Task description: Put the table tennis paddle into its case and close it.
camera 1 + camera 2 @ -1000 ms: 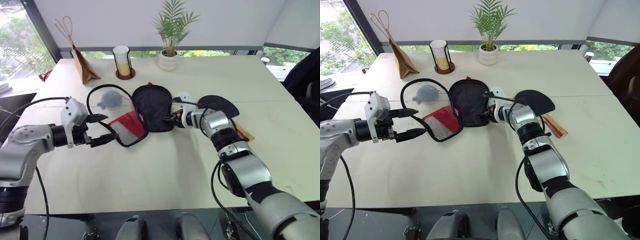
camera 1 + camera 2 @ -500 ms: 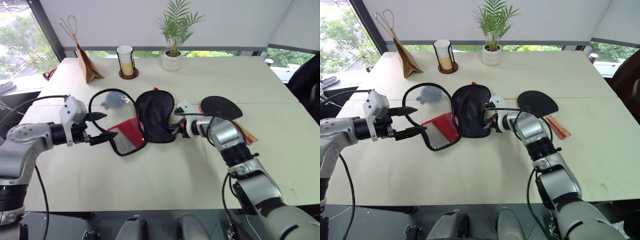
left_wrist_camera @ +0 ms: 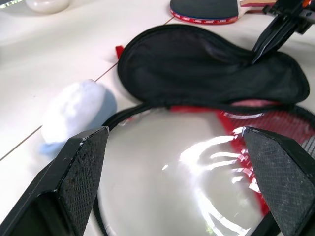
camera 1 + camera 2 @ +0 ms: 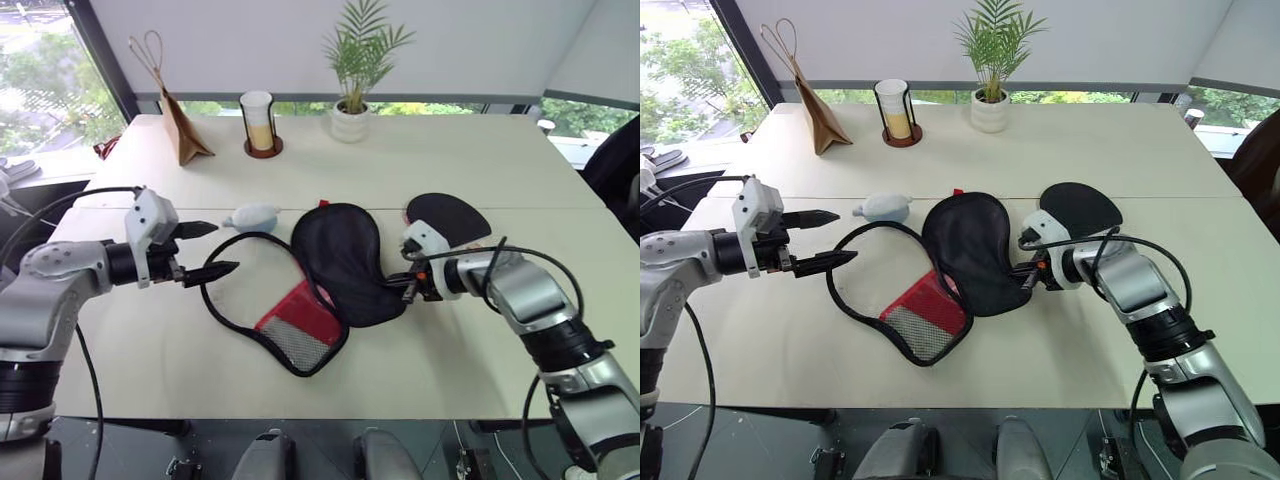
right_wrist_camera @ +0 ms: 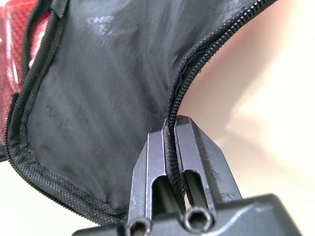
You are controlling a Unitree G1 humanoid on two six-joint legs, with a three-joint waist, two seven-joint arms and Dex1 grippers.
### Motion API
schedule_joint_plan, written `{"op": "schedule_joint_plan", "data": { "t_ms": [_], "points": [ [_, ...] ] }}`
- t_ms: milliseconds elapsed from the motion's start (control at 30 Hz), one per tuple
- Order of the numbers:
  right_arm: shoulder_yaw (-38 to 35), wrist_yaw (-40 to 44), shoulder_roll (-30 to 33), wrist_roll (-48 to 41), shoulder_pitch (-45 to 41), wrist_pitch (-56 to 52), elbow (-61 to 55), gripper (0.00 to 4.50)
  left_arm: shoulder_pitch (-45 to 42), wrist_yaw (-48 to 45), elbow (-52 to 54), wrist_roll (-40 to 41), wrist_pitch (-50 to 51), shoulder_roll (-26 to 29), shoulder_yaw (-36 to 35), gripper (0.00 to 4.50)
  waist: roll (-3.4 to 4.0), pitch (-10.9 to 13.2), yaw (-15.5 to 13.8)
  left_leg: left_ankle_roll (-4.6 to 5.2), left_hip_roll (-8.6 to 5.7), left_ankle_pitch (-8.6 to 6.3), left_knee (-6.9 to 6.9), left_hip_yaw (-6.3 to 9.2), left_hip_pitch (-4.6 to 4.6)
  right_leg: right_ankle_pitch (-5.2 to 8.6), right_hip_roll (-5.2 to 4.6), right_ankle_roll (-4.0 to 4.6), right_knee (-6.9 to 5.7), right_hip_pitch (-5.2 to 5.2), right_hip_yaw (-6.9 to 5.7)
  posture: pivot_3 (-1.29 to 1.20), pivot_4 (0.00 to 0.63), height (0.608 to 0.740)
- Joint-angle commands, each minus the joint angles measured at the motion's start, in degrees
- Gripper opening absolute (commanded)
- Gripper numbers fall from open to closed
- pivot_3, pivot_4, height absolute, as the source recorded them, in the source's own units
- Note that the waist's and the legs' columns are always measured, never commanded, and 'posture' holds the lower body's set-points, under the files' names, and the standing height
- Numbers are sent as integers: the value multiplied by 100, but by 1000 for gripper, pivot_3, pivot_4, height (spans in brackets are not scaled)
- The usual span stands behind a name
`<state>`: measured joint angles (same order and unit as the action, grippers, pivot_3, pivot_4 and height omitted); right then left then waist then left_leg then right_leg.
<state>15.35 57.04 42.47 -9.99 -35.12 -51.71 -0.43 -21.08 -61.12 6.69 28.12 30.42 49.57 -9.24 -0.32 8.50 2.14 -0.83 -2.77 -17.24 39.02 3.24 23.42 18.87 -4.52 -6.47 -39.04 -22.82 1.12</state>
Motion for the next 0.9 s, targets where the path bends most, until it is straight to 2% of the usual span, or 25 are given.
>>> {"op": "schedule_joint_plan", "data": {
  "t_ms": [33, 400, 900],
  "points": [
    [-204, 15, 114, -143, 91, -50, -258, 59, -72, -44, 24, -10, -127, 37, -25, 4500, 0, 0, -4, 0, 0, 0, 0, 0, 0, 0, 0, 0, 3, 0, 0, 0, 150, 740],
    [-710, -357, 257, -615, 762, -912, -1199, 59, -49, -108, 12, -61, -183, 38, 43, 4500, 0, 0, -122, 0, 0, 0, 1, -1, 0, 0, -1, 0, 8, 3, 3, 0, 150, 740],
    [-745, -630, 455, -527, 953, -427, -1041, 59, -150, -203, -66, -146, -245, -22, 221, 4500, 0, 0, -141, 1, 0, 0, 5, -2, 0, 0, 0, 0, 16, 10, 3, 0, 150, 740]
  ]
}}
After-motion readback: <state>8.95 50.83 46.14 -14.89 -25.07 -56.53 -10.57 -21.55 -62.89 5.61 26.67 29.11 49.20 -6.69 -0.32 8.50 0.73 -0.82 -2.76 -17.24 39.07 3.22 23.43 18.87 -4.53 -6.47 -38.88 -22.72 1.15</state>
